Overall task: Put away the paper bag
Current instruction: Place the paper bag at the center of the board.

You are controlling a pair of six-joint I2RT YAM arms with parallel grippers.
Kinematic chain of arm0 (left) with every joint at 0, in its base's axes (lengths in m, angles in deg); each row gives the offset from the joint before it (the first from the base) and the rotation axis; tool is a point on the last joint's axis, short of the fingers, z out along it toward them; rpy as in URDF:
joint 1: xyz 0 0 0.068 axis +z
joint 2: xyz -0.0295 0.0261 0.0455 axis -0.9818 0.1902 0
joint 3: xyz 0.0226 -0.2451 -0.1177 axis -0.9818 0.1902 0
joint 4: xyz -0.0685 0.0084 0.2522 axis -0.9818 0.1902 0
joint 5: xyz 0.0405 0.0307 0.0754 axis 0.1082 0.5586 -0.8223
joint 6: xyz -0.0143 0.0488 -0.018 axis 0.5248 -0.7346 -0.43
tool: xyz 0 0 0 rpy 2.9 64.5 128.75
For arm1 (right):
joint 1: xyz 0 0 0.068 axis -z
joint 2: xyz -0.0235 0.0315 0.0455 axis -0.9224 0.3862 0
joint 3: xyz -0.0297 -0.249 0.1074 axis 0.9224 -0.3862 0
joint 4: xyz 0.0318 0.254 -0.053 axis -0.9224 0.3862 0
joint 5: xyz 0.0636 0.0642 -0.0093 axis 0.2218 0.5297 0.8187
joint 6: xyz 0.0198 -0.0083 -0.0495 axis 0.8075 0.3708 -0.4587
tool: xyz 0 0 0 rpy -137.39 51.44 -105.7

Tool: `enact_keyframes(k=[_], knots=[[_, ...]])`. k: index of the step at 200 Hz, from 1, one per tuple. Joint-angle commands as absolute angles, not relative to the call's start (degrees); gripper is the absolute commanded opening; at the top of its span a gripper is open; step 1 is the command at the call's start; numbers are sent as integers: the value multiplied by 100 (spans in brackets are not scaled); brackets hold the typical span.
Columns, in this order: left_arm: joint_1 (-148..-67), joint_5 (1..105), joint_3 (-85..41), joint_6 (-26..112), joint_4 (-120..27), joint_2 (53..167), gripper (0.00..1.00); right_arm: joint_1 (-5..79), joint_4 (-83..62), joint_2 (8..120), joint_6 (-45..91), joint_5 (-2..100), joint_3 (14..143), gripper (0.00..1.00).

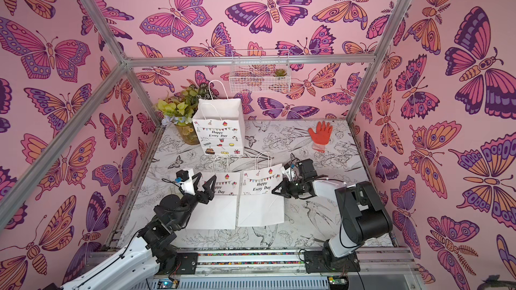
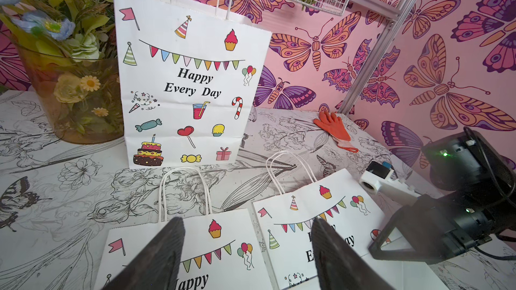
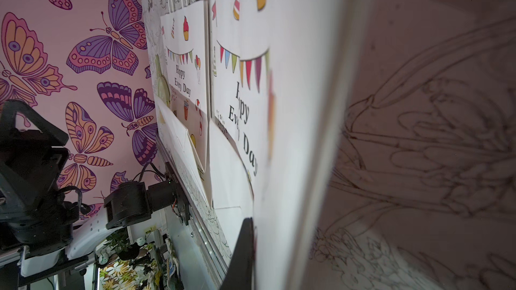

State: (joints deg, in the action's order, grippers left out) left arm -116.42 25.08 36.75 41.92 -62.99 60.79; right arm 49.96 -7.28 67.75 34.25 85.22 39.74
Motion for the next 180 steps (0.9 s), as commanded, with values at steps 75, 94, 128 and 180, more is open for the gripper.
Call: enact_keyframes(k=[75,94,128,180], knots=[[-11602,2606,3774,4272,-6519,6146,74,4717,-1377,7047,3829,8287,3980,0],[-11586,2607,3770,4266,-6521,6147,74,4634,-1480,7139,3885,8279,3987,0],[-11588,2606,3777,4272,-6530,6153,74,4556,-1565,7190,3913,8269,3920,2],[-11587,2623,3783,4272,-6551,6200,74,4557,-1184,7076,3773,8108,3981,44]])
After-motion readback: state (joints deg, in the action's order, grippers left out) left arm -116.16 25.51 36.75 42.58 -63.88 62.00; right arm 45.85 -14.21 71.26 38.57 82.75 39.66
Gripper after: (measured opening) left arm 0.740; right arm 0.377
